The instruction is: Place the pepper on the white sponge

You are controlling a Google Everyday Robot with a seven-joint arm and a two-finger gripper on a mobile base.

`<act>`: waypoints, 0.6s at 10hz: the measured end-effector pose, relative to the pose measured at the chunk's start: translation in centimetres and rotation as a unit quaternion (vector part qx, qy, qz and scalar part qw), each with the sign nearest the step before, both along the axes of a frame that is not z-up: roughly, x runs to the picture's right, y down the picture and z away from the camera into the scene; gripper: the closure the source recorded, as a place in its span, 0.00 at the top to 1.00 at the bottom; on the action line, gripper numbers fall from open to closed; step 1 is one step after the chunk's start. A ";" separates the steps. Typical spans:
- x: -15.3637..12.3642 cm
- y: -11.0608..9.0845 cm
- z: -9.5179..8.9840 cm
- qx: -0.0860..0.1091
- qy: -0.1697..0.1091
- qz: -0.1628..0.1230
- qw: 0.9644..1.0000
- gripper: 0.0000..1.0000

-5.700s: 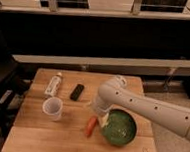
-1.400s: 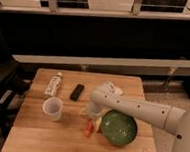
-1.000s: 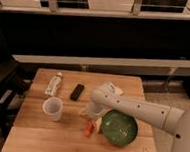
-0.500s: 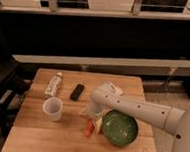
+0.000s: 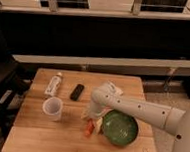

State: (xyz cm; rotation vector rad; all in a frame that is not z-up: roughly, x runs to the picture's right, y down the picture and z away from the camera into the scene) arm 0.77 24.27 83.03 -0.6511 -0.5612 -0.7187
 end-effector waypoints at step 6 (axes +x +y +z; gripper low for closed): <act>0.1 -0.6 -0.6 0.001 -0.001 -0.002 1.000 0.00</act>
